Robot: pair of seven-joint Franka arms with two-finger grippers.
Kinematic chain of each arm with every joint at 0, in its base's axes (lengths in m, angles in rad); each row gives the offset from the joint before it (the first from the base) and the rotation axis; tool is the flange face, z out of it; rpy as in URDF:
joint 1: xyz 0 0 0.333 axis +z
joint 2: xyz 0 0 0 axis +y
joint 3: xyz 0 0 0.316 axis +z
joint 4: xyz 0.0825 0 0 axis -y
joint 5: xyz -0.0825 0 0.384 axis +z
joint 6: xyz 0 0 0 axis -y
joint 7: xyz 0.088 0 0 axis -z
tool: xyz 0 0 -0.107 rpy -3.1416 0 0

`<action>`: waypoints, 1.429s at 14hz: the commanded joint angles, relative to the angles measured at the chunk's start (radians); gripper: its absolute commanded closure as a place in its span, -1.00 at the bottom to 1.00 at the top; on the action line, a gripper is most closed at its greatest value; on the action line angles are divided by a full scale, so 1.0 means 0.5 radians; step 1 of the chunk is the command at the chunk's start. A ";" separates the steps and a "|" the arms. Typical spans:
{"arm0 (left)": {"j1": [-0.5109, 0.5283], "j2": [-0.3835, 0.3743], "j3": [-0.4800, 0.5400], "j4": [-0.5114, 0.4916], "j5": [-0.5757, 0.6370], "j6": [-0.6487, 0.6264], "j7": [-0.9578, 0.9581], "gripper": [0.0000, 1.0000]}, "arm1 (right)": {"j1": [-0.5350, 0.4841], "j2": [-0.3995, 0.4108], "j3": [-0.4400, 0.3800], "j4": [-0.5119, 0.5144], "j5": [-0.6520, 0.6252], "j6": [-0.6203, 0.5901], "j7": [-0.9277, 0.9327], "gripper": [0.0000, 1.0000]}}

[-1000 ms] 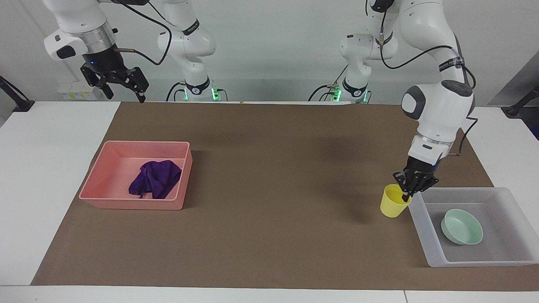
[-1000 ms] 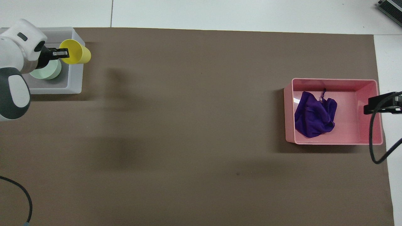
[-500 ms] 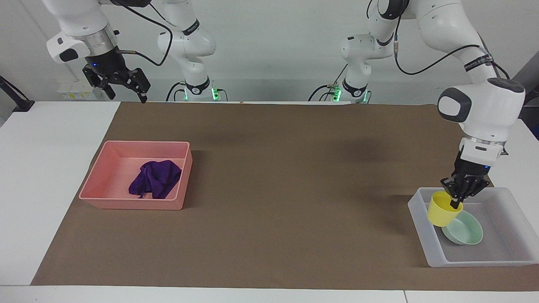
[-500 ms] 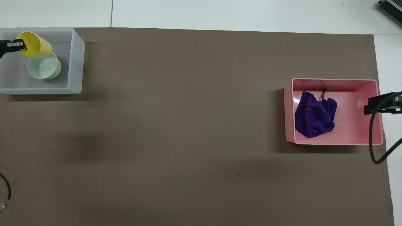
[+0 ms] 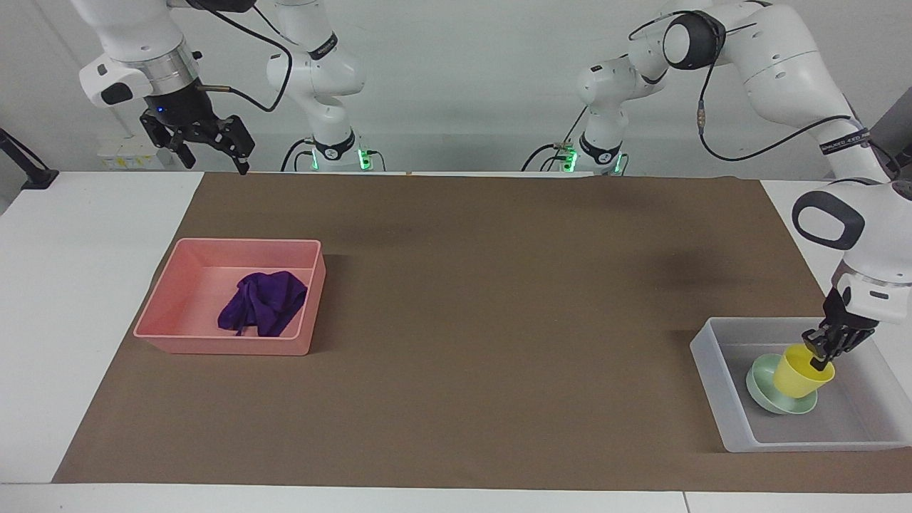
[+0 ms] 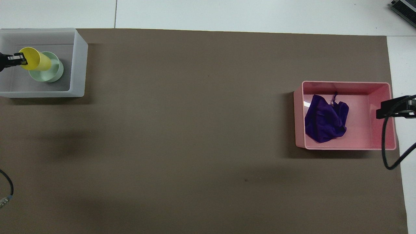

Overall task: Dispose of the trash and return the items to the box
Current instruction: 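Set the yellow cup inside the green bowl and open the left gripper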

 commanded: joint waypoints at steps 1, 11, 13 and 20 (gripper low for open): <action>0.013 -0.006 -0.010 0.002 -0.042 -0.040 0.024 1.00 | -0.028 -0.019 0.013 -0.021 0.017 -0.026 -0.050 -1.00; -0.103 -0.242 -0.001 -0.043 -0.012 -0.260 0.131 -0.94 | -0.015 -0.019 0.025 -0.015 -0.004 -0.078 -0.121 -1.00; -0.189 -0.358 -0.001 -0.135 -0.015 -0.307 0.327 -1.00 | -0.012 -0.031 0.025 -0.070 -0.008 -0.041 -0.157 -1.00; -0.490 -0.782 0.002 -0.412 -0.015 -0.601 0.359 -1.00 | 0.003 -0.058 0.034 -0.177 -0.035 0.017 -0.167 -1.00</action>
